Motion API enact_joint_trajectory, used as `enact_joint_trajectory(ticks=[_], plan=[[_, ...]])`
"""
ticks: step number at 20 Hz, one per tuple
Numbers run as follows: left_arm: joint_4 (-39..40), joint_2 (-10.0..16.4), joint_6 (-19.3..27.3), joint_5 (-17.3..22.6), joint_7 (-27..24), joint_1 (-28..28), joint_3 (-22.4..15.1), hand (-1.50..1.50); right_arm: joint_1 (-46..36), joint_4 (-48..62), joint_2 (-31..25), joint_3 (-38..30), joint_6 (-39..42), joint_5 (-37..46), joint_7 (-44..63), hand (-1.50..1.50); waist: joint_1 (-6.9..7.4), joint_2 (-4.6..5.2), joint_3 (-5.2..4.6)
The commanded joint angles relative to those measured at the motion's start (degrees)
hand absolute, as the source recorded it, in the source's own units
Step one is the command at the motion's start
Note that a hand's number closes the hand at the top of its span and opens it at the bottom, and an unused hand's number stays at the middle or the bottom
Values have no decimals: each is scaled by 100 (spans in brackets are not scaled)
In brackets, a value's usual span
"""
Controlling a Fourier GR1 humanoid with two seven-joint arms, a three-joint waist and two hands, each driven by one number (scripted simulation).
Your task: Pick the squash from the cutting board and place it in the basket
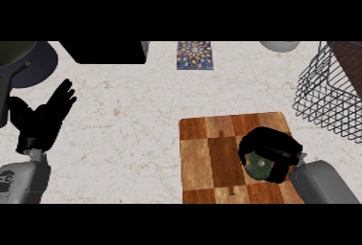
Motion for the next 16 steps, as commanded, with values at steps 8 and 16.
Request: enact_joint_trajectory(ticks=[8,16], plan=[[-45,85,9,-31,-44,210,172,0,912,-272,1322,-605,-300,239,2478,150,-236,-34,38],[-157,169,-53,65,233,56,205,0,1842,-1614,1928,-199,-905,-437,5010,150,-178,-37,52]])
